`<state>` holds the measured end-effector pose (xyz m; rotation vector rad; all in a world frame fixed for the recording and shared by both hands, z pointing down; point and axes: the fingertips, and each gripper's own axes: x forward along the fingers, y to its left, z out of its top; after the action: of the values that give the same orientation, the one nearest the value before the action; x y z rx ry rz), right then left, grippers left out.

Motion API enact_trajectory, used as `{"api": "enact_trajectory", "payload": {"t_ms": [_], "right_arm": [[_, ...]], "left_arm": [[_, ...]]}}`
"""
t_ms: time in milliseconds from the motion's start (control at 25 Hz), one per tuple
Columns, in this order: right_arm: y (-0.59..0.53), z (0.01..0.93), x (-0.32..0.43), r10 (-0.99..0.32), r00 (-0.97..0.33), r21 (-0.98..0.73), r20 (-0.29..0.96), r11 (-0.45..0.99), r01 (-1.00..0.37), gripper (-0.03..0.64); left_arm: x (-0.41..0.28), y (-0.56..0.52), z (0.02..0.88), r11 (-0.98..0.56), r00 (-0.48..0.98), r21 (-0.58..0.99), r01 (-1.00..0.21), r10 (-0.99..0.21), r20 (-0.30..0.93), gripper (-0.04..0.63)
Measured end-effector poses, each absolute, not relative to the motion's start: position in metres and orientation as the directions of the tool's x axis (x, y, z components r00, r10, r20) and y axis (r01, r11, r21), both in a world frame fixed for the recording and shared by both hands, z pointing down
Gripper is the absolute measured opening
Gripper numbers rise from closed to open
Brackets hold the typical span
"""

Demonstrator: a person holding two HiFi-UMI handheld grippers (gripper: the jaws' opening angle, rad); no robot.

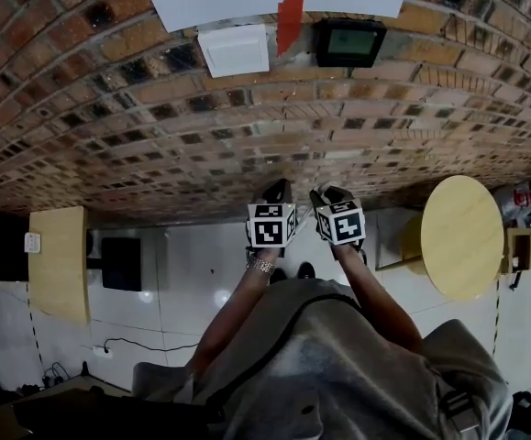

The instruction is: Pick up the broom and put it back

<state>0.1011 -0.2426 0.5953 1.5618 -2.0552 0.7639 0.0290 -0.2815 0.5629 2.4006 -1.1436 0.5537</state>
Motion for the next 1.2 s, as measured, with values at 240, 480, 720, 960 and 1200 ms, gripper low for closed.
{"api": "enact_trajectory", "payload": {"t_ms": [240, 480, 720, 960, 1200], "right_arm": [[-0.244, 0.594, 0.097, -0.712, -0.276, -0.148, 0.646, 0.238, -0.960, 0.098], [-0.243, 0.602, 0.102, -0.699, -0.272, -0.139, 0.662, 0.242, -0.960, 0.098], [-0.247, 0.603, 0.105, -0.701, -0.264, -0.134, 0.662, 0.236, -0.962, 0.100], [-0.254, 0.644, 0.111, -0.667, -0.246, -0.133, 0.703, 0.216, -0.967, 0.098], [-0.264, 0.744, 0.110, -0.553, -0.225, -0.156, 0.802, 0.170, -0.973, 0.098]], "left_arm": [[0.034, -0.285, 0.560, -0.559, 0.585, 0.222, -0.799, -0.638, 0.501, 0.000], [0.035, -0.286, 0.558, -0.559, 0.570, 0.195, -0.806, -0.644, 0.510, 0.002], [0.029, -0.287, 0.561, -0.546, 0.557, 0.193, -0.815, -0.650, 0.516, 0.002], [0.023, -0.285, 0.560, -0.529, 0.548, 0.199, -0.825, -0.664, 0.508, 0.002], [0.002, -0.270, 0.574, -0.476, 0.499, 0.197, -0.857, -0.673, 0.546, 0.002]]}}
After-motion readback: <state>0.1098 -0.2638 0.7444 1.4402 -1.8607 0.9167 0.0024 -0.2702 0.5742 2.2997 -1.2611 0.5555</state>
